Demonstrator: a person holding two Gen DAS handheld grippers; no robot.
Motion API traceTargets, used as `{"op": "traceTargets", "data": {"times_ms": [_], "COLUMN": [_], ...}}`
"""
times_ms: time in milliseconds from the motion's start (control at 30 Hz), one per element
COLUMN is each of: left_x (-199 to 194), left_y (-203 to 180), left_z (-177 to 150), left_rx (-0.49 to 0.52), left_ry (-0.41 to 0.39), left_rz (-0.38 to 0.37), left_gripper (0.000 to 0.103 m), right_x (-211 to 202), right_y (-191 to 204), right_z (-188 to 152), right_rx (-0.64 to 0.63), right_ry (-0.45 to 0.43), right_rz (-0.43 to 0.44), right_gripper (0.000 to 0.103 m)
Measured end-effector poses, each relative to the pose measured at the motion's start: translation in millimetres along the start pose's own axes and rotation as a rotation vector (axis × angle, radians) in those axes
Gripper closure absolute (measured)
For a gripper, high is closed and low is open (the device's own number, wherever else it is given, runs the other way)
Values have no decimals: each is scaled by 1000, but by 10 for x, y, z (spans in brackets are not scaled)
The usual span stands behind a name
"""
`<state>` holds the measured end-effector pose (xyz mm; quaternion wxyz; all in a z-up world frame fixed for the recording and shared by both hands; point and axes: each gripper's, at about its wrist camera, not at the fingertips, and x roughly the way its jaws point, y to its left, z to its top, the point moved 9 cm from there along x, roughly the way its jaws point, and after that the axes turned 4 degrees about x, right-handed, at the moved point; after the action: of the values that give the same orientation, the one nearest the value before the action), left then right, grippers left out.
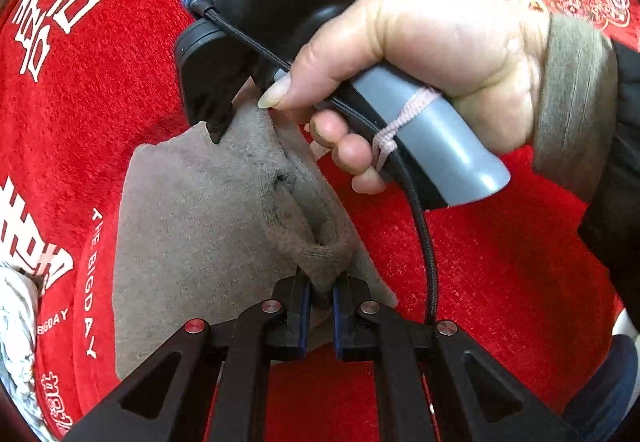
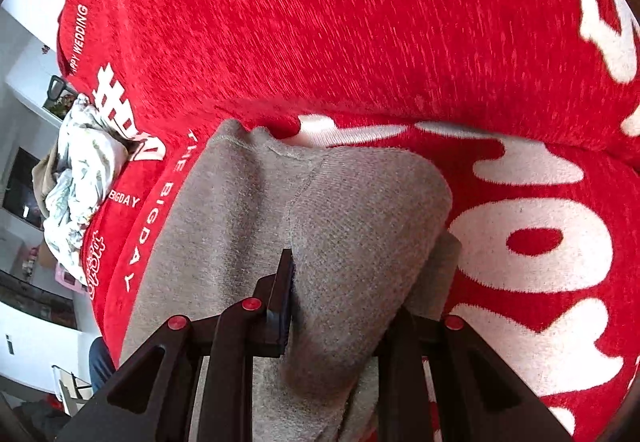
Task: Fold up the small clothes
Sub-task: 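Open both grippers and release the sweater onto the sofa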
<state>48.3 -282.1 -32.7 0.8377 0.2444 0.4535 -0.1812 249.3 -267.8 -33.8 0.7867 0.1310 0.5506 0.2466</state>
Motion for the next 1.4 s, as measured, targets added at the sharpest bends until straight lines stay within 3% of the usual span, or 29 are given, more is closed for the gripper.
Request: {"op": "traceTargets", "data": {"times_ms": [167, 267, 333, 367, 400, 467, 533, 633, 700, 767, 833, 933, 1000, 1100, 1233, 1400], "left_x": [136, 219, 210, 189, 137, 11, -119, -321, -368, -282, -124, 317, 532, 459, 360, 285], "left_y": [41, 79, 125, 155, 224, 350, 417, 650, 903, 1252, 1491, 1815, 1855, 1910, 1990, 1988], "left_z": [-36, -80, -87, -92, -104, -118, -177, -236, -242, -246, -304, -554, -713, -763, -744, -834], "left_rx": [-6, -16, -35, -55, -87, -124, -129, -171, -233, -331, -407, -485, -509, -551, -516, -519], "left_ry": [22, 29, 25, 24, 12, -43, -61, -127, -153, -140, -100, 51, 126, 80, 32, 28], "left_rz": [-18, -34, -59, -79, -89, -80, -136, -176, -176, -165, -136, -88, -144, -173, -128, -105], "left_gripper": [93, 92, 66, 31, 8, 7, 7, 7, 7, 7, 7, 7, 7, 7, 7, 7], "right_x": [56, 94, 43, -9, -70, -291, -484, -711, -686, -541, -311, -116, -251, -588, -978, -898], "right_y": [-44, -153, -173, -187, -212, -238, -201, 20, 219, 263, 138, -173, -172, 43, 525, 696], "right_z": [-24, -56, -66, -73, -75, -78, -67, -45, -37, -39, -55, -139, -165, -260, -677, -1209], "right_rx": [-9, 39, 71, 78, 78, 74, 82, 64, 36, 62, 113, 184, 196, 125, 35, 29], "right_ry": [11, 10, 3, -6, -22, -82, -134, -201, -192, -152, -105, -68, -103, -163, -204, -170], "right_rz": [-27, -27, -15, -23, -52, -101, -86, 4, 77, 119, 86, -2, 2, -3, 131, 182], "right_gripper": [80, 68, 51, 47, 36, 34, 34, 34, 34, 31, 30, 31, 31, 31, 30, 30]}}
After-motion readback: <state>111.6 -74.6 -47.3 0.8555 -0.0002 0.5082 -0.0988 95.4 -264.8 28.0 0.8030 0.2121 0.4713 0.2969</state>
